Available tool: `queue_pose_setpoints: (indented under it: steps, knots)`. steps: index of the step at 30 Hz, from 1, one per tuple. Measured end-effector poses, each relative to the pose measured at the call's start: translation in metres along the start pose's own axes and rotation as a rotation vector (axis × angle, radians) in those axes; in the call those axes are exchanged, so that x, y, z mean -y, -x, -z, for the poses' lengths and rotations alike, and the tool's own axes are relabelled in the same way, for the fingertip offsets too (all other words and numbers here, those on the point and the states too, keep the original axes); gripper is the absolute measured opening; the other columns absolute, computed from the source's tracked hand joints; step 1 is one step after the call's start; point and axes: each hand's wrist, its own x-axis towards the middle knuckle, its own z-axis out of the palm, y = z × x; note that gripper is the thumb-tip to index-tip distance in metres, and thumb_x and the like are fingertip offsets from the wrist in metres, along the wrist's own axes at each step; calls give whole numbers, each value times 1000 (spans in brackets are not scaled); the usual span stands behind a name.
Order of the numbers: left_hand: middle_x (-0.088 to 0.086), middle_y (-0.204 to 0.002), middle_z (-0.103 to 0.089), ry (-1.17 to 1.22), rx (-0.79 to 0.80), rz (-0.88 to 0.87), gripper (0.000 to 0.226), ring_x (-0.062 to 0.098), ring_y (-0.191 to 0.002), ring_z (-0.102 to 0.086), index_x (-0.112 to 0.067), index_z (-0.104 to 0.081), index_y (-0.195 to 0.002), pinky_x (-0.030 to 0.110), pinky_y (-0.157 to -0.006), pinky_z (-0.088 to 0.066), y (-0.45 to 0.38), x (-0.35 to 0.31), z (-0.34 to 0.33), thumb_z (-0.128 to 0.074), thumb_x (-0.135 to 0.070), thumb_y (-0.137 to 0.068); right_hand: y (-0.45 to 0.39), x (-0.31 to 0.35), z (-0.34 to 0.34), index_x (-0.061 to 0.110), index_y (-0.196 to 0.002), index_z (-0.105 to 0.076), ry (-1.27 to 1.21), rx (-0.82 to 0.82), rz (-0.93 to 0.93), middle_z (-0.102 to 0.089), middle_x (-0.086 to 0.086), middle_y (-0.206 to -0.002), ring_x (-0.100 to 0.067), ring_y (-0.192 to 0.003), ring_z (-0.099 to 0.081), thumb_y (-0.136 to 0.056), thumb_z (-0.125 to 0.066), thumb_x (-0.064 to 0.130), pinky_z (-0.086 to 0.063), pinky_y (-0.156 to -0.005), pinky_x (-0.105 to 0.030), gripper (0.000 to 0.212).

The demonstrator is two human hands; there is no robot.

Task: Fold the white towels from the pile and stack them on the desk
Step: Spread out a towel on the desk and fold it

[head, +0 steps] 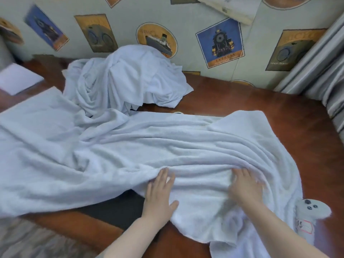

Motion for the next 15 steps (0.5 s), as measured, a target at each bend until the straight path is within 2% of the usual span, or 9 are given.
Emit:
queue_pose_setpoints:
  steps: [1,3,5,6,8,10,12,13,15]
  knots:
    - [-12,-160,20,21,5,27,77,6,-147,18,-36,-8,-154,32,-119,-8,8,3,0,-53,-47,-92,11,25,-5,16,-142,-43,-84,-73,33,-38,-7,-152,-28,-140,-33,-85,-50,14,-26,-114,-38,57]
    - [-14,-161,-6,46,-21,66,62,9,-147,-8,-36,-30,-148,28,-114,-21,23,10,0,-54,-43,-91,48,83,-27,15,-143,-45,-252,-108,286,-35,-7,-155,-25,-144,-27,-84,-54,12,-20,-117,-36,59]
    - [-15,-147,-37,9,-90,61,39,8,-135,-31,-32,-50,-134,24,-107,-29,33,17,6,-49,-33,-95,93,130,-54,23,-150,-33,-253,38,586,-20,2,-161,-16,-150,-13,-93,-46,17,-11,-120,-33,59]
    - [-13,-138,-46,-25,-99,57,34,9,-128,-39,-29,-55,-129,24,-106,-30,37,20,11,-45,-29,-97,109,141,-64,26,-152,-28,-229,102,661,-16,6,-162,-13,-150,-8,-96,-40,19,-8,-120,-33,58]
    - [-10,-124,-56,-82,-76,33,30,15,-117,-49,-26,-63,-119,28,-102,-35,45,27,19,-41,-23,-97,120,140,-75,30,-152,-24,-138,133,687,-11,11,-163,-8,-150,-3,-98,-35,25,-4,-120,-31,56]
    - [-9,-116,-59,-65,-48,67,27,20,-108,-54,-25,-64,-110,30,-92,-41,50,35,25,-42,-21,-96,115,123,-72,35,-147,-30,-7,117,736,-11,12,-162,-5,-149,-4,-91,-42,33,-6,-118,-30,57]
    - [-9,-115,-59,11,-54,140,24,21,-109,-55,-26,-63,-110,30,-89,-44,51,47,33,-44,-22,-95,111,114,-63,38,-135,-45,19,97,745,-25,8,-157,-10,-147,-18,-80,-54,39,-15,-114,-33,56]
    - [-9,-118,-57,18,-65,142,26,20,-113,-53,-28,-62,-114,30,-93,-42,50,56,36,-46,-22,-94,113,116,-59,35,-123,-57,3,68,708,-39,4,-149,-16,-142,-32,-73,-63,40,-25,-111,-36,51]
    - [-11,-134,-46,-51,-65,100,39,17,-128,-41,-30,-51,-130,29,-107,-32,49,78,42,-51,-24,-92,121,132,-60,28,-91,-70,-77,-61,653,-62,-2,-124,-25,-118,-59,-55,-81,39,-46,-95,-38,39]
